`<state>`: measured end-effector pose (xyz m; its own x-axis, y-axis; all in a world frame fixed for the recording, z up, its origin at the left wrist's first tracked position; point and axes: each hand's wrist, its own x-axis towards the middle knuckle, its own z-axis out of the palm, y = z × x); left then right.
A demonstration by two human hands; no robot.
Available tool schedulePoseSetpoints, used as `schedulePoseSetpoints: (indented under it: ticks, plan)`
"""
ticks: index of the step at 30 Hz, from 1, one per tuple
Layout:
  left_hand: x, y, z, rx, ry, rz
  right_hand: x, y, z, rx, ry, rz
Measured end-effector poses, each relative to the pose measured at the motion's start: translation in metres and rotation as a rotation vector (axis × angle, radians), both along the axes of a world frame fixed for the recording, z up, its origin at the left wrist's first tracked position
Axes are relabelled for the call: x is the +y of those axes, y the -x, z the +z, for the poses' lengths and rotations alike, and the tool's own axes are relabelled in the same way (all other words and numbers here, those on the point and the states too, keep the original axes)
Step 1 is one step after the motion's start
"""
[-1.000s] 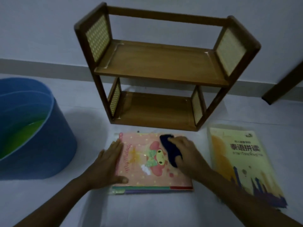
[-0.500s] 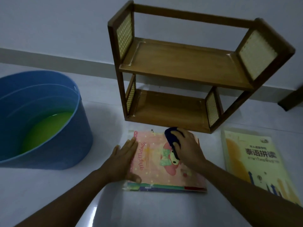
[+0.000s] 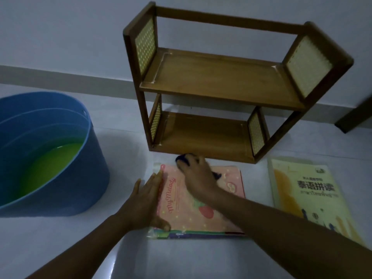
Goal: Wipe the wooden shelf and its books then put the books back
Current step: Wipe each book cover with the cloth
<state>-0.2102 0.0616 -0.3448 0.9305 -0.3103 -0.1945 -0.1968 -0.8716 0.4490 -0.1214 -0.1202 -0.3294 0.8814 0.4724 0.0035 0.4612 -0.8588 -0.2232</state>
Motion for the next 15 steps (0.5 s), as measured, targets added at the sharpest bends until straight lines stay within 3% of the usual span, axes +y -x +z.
schedulePoseSetpoints:
  ticks: [4, 6, 8, 10, 12, 13, 15]
  plan:
    - [0.002, 0.008, -0.009, -0.050, 0.028, 0.012, 0.024, 0.069, -0.005, 0.077, -0.050, 0.345]
    - [0.003, 0.008, -0.010, 0.000, -0.004, 0.042, 0.010, 0.052, -0.002, 0.053, -0.065, 0.410]
    - [0.003, 0.004, -0.010, 0.041, -0.100, 0.028, -0.014, 0.014, -0.002, 0.005, -0.049, 0.231]
    - [0.002, 0.000, -0.011, 0.045, -0.197, -0.006, -0.044, -0.017, -0.004, 0.019, -0.051, -0.108]
    - [0.001, -0.003, -0.009, 0.044, -0.262, -0.035, -0.052, -0.002, -0.005, 0.008, -0.052, -0.217]
    - [0.000, -0.004, -0.009, 0.050, -0.288, -0.050, -0.047, 0.022, -0.008, -0.013, -0.034, -0.137]
    - [0.000, -0.006, -0.009, 0.041, -0.322, -0.057, -0.036, 0.083, -0.014, -0.019, -0.059, 0.219]
